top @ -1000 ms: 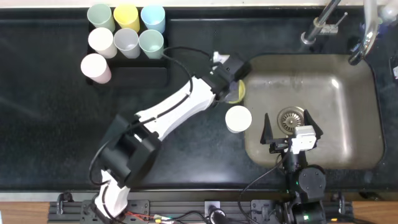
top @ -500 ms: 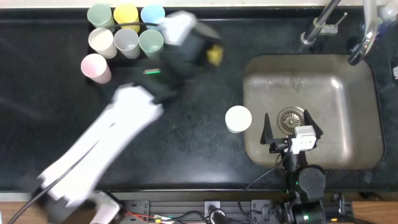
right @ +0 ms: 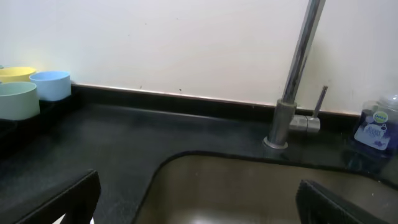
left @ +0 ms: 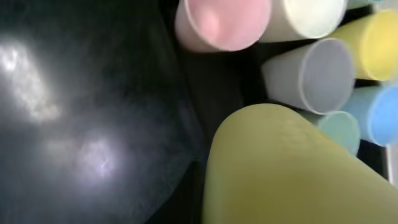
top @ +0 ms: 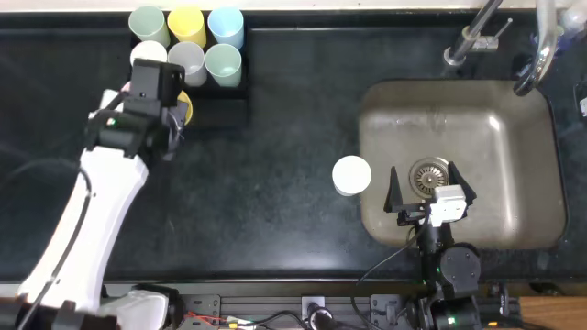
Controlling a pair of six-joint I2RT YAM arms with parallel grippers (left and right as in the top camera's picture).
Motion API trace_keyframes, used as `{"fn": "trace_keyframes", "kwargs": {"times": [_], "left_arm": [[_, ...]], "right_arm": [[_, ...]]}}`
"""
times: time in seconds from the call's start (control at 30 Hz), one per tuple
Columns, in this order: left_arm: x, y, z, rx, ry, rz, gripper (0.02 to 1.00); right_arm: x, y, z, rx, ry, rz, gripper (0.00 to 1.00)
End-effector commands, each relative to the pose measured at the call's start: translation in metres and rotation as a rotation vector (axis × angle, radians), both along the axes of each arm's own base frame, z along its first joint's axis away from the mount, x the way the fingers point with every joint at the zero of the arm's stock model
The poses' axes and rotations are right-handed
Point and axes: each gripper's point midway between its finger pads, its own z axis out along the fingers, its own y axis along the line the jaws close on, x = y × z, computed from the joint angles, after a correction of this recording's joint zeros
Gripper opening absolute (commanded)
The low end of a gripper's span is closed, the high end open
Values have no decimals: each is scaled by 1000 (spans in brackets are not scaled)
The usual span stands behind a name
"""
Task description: Store Cups
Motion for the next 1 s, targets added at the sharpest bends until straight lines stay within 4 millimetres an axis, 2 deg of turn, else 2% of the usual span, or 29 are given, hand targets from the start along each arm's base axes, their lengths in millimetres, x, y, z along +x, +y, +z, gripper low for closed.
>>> {"fn": "trace_keyframes", "kwargs": {"times": [0.03,0.2,0.67,0.87,1.0], "left_arm": [[3,-8,-23,-105,57,91,34],[13,-2,-50,-105,107,142,34],[43,4,-86,-118,105,171,45],[44,6,-86,-112,99,174,134],[45,6,-86,-109,97,175,233]], "right_arm": [[1,-3,-3,0,0,-15,998],[1,-3,-3,0,0,-15,996],[1,-3,-3,0,0,-15,998],[1,-3,-3,0,0,-15,998],[1,-3,-3,0,0,-15,998]]}}
